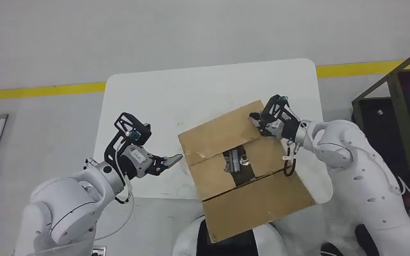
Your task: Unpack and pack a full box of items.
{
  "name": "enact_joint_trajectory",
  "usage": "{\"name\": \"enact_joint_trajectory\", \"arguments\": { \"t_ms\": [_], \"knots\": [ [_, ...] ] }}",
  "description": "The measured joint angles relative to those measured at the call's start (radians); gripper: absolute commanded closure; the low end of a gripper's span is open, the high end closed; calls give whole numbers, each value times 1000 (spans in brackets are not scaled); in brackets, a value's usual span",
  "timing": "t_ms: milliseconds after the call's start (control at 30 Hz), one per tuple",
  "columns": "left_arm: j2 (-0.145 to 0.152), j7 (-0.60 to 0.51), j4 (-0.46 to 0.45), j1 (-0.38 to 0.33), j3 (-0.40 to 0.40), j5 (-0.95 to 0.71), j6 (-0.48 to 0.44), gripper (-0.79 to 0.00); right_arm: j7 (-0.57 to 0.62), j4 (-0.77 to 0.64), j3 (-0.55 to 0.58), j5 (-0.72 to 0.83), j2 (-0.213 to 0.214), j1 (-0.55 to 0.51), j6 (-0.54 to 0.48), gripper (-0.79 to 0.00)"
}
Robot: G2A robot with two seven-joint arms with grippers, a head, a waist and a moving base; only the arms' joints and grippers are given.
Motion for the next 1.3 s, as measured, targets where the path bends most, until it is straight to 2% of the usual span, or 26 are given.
{"name": "enact_joint_trajectory", "arguments": {
  "t_ms": [233,500,667,800,833,967,1067,1300],
  "knots": [
    [0,0,0,0,0,0,0,-785,-11,-53,78,40,16,-31,-40,0],
    [0,0,0,0,0,0,0,-785,80,-95,153,78,43,-87,-156,0],
    [2,52,1,13,6,10,3,-785,35,-125,243,114,57,-144,-148,0],
    [6,63,0,15,10,24,3,-785,-2,-137,347,80,73,-207,-172,0],
    [6,64,0,15,11,25,3,-785,-8,-135,369,68,77,-222,-178,-43],
    [6,64,0,15,11,24,3,-785,-21,-116,453,13,89,-288,-198,-95],
    [6,64,0,15,11,24,3,-785,-14,-107,496,-24,96,-338,-198,0],
    [6,64,0,15,11,24,3,-785,4,-147,522,-92,105,-492,-225,0]
  ]
}}
